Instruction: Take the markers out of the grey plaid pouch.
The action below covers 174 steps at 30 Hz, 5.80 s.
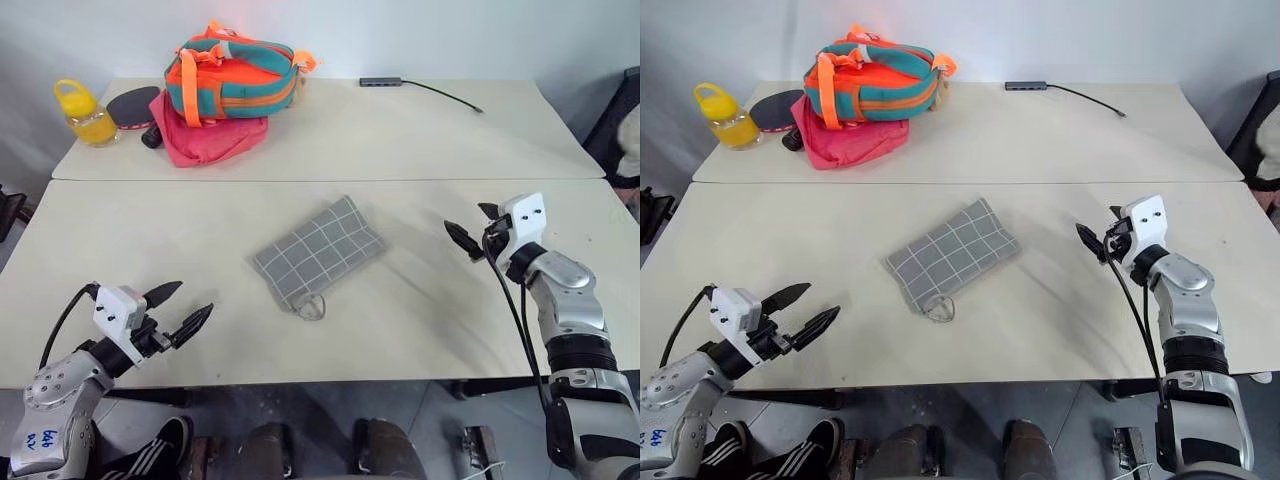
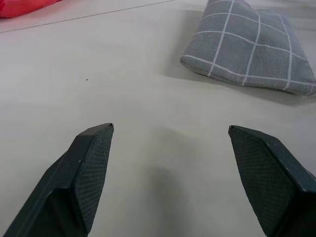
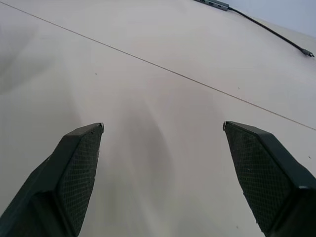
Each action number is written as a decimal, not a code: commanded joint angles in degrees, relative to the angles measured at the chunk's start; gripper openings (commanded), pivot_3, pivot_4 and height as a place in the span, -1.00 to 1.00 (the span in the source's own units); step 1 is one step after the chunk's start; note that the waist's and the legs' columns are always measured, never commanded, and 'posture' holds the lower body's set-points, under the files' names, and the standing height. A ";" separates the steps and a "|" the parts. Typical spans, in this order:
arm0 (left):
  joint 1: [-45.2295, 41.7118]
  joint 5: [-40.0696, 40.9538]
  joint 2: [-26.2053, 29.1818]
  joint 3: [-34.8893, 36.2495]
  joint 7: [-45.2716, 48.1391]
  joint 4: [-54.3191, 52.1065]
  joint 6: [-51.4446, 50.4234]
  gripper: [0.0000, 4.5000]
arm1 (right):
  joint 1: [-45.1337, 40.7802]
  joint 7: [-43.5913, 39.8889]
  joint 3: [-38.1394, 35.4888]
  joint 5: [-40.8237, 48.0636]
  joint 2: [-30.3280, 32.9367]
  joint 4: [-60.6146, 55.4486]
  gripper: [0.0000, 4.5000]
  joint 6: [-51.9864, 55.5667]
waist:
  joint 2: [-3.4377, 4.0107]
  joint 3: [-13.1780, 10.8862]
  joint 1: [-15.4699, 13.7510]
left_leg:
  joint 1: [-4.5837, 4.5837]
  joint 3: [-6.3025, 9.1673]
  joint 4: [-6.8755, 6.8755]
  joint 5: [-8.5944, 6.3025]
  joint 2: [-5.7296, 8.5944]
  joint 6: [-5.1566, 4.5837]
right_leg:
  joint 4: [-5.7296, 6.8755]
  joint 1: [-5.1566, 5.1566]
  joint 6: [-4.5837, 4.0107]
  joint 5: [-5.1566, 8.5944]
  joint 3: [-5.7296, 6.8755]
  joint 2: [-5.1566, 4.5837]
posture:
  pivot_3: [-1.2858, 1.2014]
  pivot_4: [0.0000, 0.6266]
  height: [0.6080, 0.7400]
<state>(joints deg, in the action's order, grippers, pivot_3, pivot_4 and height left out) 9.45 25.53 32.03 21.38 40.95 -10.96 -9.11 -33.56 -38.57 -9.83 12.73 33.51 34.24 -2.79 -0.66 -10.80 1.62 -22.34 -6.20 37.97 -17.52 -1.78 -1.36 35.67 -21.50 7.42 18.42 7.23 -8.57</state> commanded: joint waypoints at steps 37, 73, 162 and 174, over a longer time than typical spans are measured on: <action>-8.87 -25.50 1.02 -12.98 -4.87 9.24 32.14 0.78 | -5.92 4.27 17.33 -10.72 -22.13 -0.20 -1.00 1.35 | 0.06 0.00 0.46 | -0.02 0.01 -0.06 0.00 0.01 0.02 | 0.18 -0.12 0.00 0.00 0.06 0.03 | 0.03 -0.52 1.00; -19.54 -31.36 -3.41 -24.22 -10.45 16.33 37.36 -0.99 | -4.91 1.09 15.10 -8.17 -20.47 -6.72 -1.00 1.78 | 0.06 0.00 0.87 | 0.05 -0.01 -0.05 0.01 0.01 0.02 | 0.26 -0.09 0.00 0.00 0.05 -0.01 | 0.03 -0.52 1.00; -15.31 -20.14 -3.90 -21.06 -8.59 8.96 27.49 -1.00 | 9.43 -22.78 1.88 14.00 8.97 -31.52 0.19 27.73 | 0.15 0.02 -0.39 | -0.03 -0.04 0.03 -0.11 0.02 -0.12 | -0.04 -0.01 0.01 -0.03 0.18 -0.07 | 0.03 -0.52 1.00; -17.40 -17.64 -6.18 -21.82 -7.35 8.17 24.07 -1.00 | 5.92 -12.15 14.95 4.64 -4.05 -44.77 -0.99 18.74 | 0.15 0.02 -0.14 | -0.03 -0.01 0.01 -0.10 -0.01 -0.07 | -0.01 -0.04 0.01 -0.03 0.21 -0.05 | 0.03 -0.52 1.00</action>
<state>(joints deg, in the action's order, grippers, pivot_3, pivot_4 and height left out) -7.87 6.71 25.89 -0.64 33.42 0.09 14.87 -27.50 -53.16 4.41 20.45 29.66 -9.03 19.58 -0.51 -10.78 1.48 -22.38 -6.21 37.99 -17.61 -1.77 -1.42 35.68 -21.55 7.43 18.39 7.44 -8.62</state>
